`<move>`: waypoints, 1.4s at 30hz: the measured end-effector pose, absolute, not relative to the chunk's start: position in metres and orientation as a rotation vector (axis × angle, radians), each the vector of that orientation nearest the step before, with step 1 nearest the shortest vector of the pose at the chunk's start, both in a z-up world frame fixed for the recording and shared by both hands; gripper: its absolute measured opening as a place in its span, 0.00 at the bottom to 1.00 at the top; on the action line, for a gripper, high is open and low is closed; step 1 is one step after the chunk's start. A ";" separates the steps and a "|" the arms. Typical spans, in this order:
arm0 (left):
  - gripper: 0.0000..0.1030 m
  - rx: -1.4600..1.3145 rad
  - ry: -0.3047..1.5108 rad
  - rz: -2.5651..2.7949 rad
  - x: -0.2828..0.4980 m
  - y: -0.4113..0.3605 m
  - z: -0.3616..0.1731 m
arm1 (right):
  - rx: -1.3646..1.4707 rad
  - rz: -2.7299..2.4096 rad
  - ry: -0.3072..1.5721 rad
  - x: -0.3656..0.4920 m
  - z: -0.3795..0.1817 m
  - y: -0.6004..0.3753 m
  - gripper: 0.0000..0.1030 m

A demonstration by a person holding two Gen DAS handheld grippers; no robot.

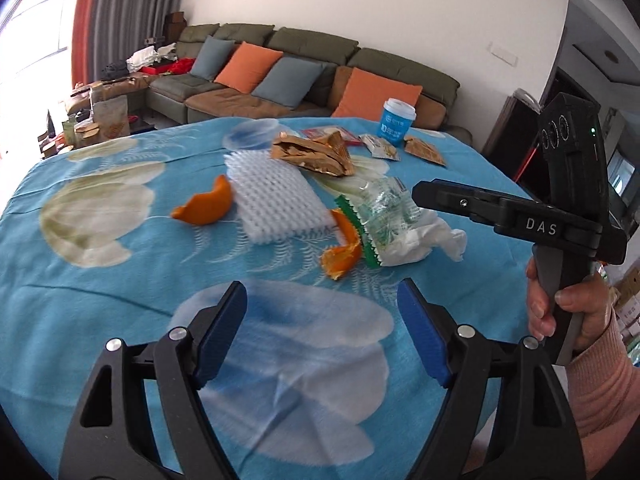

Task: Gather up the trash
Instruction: 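Move both open tools back over the trash on the table, then grasp the orange peel with the left tool while the right tool grasps the white tissue, then carry the orange peel and white tissue over the teal bin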

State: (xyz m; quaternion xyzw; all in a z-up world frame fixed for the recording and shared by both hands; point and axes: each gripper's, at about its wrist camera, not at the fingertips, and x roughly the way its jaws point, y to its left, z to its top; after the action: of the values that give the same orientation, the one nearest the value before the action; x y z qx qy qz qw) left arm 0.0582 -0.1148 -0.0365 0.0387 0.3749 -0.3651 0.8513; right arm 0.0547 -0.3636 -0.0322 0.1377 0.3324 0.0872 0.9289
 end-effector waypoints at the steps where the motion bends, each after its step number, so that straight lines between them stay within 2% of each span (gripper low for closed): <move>1: 0.71 0.091 0.803 -0.768 0.061 -0.121 -0.039 | 0.299 0.171 0.686 0.055 -0.036 -0.370 0.54; 8: 0.57 0.136 0.896 -0.763 0.082 -0.144 -0.056 | 0.376 0.168 0.703 0.053 -0.049 -0.391 0.54; 12: 0.46 0.194 0.914 -0.780 0.088 -0.157 -0.061 | 0.413 0.164 0.722 0.053 -0.057 -0.401 0.54; 16: 0.44 0.227 0.917 -0.803 0.095 -0.166 -0.061 | 0.437 0.185 0.758 0.054 -0.063 -0.402 0.54; 17: 0.42 0.235 0.918 -0.815 0.095 -0.168 -0.061 | 0.438 0.199 0.767 0.054 -0.064 -0.401 0.53; 19: 0.30 0.238 0.923 -0.825 0.095 -0.171 -0.062 | 0.438 0.230 0.785 0.054 -0.067 -0.398 0.47; 20: 0.27 0.236 0.925 -0.831 0.095 -0.172 -0.062 | 0.441 0.251 0.794 0.052 -0.067 -0.396 0.40; 22: 0.25 0.223 0.923 -0.836 0.093 -0.169 -0.062 | 0.435 0.270 0.796 0.052 -0.066 -0.392 0.31; 24: 0.24 0.200 0.924 -0.843 0.090 -0.165 -0.061 | 0.423 0.287 0.792 0.050 -0.063 -0.388 0.11; 25: 0.23 0.193 0.922 -0.841 0.088 -0.163 -0.060 | 0.421 0.293 0.784 0.048 -0.061 -0.385 0.09; 42: 0.20 0.020 0.809 -0.691 0.053 -0.053 -0.018 | 0.282 0.468 0.623 0.029 0.006 -0.320 0.06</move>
State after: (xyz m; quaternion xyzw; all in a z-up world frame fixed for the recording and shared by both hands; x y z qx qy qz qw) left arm 0.0527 -0.0532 -0.0180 0.0097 0.3855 -0.3293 0.8619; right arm 0.0289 -0.3198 0.0056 0.1372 0.3026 0.2275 0.9154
